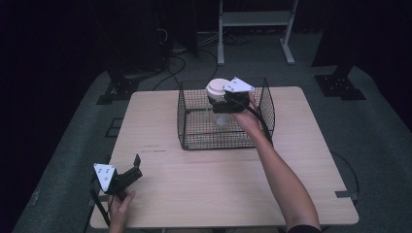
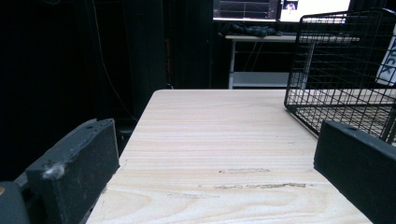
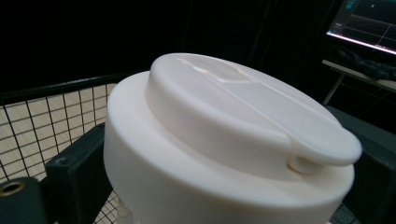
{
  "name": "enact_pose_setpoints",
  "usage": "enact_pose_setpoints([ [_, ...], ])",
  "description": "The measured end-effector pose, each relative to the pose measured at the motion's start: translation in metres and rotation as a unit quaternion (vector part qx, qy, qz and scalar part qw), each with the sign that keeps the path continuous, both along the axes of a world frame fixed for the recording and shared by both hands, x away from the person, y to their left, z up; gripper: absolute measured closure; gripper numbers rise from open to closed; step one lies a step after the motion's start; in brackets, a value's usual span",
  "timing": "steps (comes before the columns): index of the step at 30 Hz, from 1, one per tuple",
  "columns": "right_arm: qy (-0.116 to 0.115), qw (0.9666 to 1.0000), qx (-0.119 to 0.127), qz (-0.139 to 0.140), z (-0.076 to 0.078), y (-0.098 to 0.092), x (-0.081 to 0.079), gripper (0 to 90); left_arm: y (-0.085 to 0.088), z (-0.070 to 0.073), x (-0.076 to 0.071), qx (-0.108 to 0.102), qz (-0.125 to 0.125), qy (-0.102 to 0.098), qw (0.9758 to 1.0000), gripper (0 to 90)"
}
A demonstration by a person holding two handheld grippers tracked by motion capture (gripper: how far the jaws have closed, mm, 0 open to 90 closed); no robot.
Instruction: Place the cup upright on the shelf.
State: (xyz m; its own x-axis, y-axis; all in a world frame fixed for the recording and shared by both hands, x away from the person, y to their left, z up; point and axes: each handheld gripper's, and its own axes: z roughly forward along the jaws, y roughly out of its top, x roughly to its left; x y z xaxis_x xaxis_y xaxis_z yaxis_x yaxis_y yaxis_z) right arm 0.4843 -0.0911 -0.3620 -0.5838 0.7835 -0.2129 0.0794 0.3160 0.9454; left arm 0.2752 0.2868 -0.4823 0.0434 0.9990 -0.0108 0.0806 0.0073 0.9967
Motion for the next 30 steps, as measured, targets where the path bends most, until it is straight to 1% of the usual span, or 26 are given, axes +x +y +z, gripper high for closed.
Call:
enact_pose_setpoints([
  [7,0.021,0.9997,-0.008,0.008,-0.016,0.001,0.007,4.2,0.000,0.000,0.000,0.000,0.001,0.000,1.0000,0.0],
  [9,0.020,0.9997,-0.012,0.010,-0.019,0.001,0.008,4.2,0.000,0.000,0.000,0.000,0.001,-0.001,1.0000,0.0],
  [10,0.026,0.9995,-0.012,0.011,-0.020,0.001,0.009,4.2,0.000,0.000,0.000,0.000,0.000,-0.001,1.0000,0.0],
  [13,0.031,0.9992,-0.021,0.013,-0.024,0.001,0.011,4.2,0.000,0.000,0.000,-0.002,0.002,-0.001,1.0000,0.0],
  [18,0.036,0.9990,-0.025,0.013,-0.030,0.001,0.013,4.1,0.000,0.000,0.000,0.000,0.001,-0.001,1.0000,0.0],
  [19,0.035,0.9990,-0.023,0.013,-0.030,0.001,0.013,4.1,0.000,0.000,0.000,0.000,0.001,-0.001,1.0000,0.0],
  [25,0.038,0.9987,-0.030,0.014,-0.030,-0.001,0.010,4.0,0.000,0.000,0.000,0.001,0.002,-0.001,1.0000,0.0],
  [30,0.039,0.9982,-0.040,0.019,-0.028,-0.003,0.007,3.8,-0.001,0.000,0.000,0.002,0.001,0.000,1.0000,0.0],
])
